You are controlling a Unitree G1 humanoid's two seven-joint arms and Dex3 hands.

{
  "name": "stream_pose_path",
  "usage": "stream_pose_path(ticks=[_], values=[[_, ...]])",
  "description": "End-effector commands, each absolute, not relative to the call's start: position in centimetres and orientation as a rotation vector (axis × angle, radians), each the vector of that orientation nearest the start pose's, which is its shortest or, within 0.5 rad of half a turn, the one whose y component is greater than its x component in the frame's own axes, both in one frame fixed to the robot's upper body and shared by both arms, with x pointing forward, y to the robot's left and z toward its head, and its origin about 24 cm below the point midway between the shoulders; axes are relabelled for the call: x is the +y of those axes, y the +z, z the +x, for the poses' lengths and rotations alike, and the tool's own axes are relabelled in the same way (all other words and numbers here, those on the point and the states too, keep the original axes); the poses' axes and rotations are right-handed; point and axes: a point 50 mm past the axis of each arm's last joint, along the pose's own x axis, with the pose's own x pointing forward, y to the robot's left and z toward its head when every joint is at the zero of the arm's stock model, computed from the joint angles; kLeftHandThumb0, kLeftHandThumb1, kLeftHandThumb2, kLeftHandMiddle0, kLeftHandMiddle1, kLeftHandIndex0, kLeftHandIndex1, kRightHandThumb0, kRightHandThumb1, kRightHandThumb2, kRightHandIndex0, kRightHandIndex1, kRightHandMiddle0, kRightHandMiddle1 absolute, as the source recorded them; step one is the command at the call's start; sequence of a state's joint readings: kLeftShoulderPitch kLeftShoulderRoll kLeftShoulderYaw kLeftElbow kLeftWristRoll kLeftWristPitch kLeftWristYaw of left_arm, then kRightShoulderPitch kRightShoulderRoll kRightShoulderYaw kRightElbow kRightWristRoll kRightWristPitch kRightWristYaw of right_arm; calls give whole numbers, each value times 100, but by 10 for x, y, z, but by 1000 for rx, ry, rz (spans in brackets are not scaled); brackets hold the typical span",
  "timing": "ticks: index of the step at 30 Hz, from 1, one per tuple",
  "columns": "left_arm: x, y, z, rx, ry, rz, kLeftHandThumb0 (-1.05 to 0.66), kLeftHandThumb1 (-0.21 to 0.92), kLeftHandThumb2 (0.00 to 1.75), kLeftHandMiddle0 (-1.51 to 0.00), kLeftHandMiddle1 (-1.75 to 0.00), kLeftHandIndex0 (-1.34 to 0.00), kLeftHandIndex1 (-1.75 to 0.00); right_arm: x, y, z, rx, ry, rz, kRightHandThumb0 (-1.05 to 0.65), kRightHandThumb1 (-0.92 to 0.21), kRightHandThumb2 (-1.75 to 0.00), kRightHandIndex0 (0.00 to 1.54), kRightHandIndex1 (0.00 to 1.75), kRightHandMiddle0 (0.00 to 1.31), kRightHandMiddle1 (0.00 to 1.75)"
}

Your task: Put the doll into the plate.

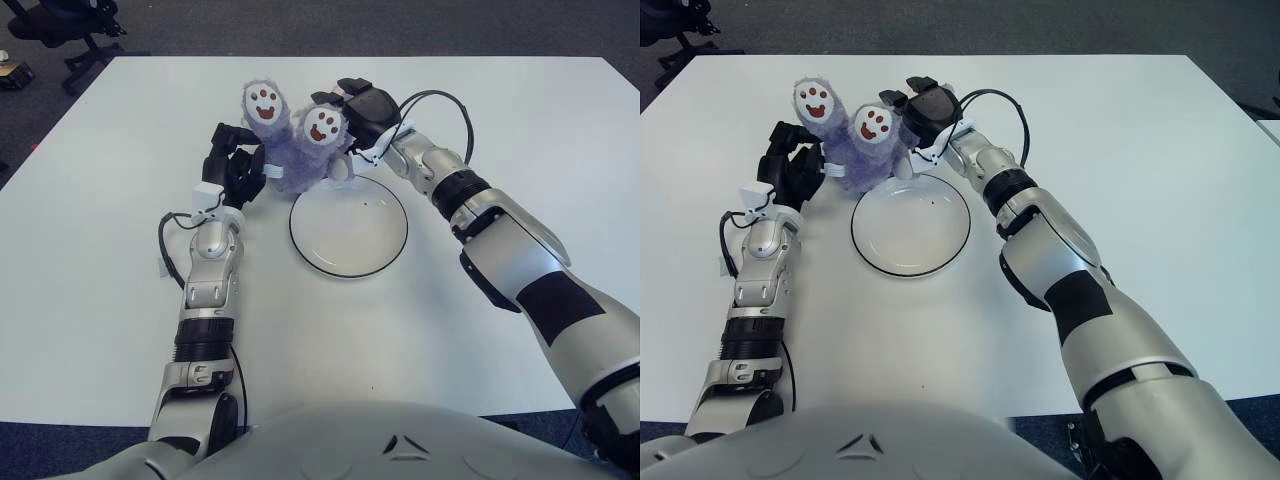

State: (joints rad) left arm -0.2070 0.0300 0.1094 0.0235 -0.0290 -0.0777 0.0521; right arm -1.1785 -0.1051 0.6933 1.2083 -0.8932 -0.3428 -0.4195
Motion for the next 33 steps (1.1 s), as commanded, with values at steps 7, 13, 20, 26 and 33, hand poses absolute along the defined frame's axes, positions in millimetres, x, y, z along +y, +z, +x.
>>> stream_pose_path(ticks=[7, 13, 20, 26, 33], values=[[168, 97, 287, -250, 106, -10, -35, 92, 46, -59, -169, -26, -168, -9, 159, 388, -811, 384, -1513, -34, -75, -1, 28, 0, 33, 1], [168, 97, 286, -249, 106, -8, -35, 92, 46, -59, -168, -27, -168, -8, 160, 388, -820, 383, -1518, -38, -76, -1, 28, 0, 33, 1], [168, 97, 286, -249, 107, -7, -35, 92, 46, -60, -168, -27, -168, -7, 160, 388, -788, 451, -1523, -41, -77, -1, 32, 1, 34, 1], [168, 97, 286, -248, 107, -6, -35, 92, 46, -60, -167, -26, -168, -7, 160, 389, -746, 525, -1522, -44, -78, -1, 45, 3, 38, 2], [168, 97, 286, -248, 107, -6, -35, 92, 46, -60, -167, -26, -168, -7, 160, 389, -743, 530, -1521, -44, -79, 0, 48, 2, 39, 2]])
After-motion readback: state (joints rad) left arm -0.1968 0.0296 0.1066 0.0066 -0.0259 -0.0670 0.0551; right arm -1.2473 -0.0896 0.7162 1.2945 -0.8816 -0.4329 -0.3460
